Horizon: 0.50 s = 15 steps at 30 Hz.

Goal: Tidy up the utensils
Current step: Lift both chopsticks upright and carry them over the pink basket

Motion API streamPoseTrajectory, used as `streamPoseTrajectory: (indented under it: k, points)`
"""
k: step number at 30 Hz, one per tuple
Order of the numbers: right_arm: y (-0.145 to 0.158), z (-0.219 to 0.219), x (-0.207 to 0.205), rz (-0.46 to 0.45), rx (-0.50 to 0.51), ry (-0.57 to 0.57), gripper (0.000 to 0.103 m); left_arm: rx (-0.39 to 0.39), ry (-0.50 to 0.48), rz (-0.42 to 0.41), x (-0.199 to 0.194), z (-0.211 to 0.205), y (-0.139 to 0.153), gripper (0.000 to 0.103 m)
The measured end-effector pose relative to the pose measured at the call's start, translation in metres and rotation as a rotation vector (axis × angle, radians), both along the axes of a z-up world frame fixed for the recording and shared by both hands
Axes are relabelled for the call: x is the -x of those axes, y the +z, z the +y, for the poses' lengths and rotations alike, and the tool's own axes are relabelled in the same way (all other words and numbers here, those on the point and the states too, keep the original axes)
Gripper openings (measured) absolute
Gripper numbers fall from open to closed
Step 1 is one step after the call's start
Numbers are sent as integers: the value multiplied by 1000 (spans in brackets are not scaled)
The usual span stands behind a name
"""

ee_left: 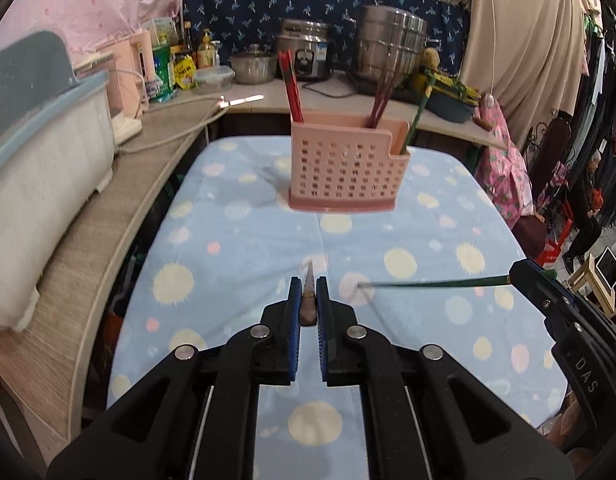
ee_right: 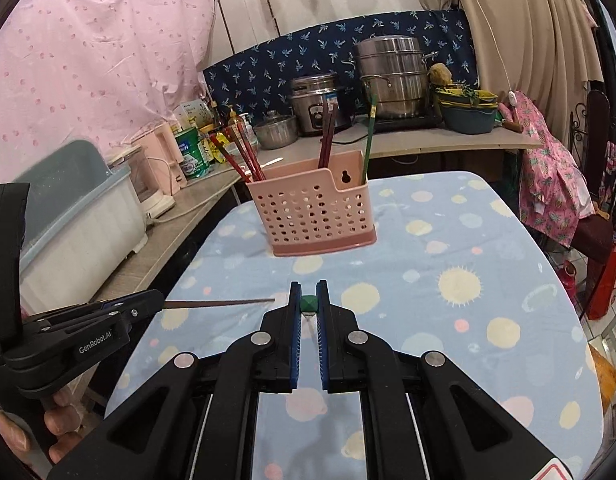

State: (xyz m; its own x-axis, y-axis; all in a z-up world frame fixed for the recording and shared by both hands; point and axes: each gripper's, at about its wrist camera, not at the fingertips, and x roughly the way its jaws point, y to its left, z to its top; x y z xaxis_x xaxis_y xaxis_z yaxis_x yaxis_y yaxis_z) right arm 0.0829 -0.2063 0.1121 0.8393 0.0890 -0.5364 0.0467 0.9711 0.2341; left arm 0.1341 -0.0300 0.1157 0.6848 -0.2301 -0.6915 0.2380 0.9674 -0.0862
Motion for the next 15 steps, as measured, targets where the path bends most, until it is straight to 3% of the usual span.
streamPoseTrajectory:
  k: [15]
  points:
    - [68, -10, -76, -75, -11, 32, 7, 42, 5, -72, -73, -8, 70, 7]
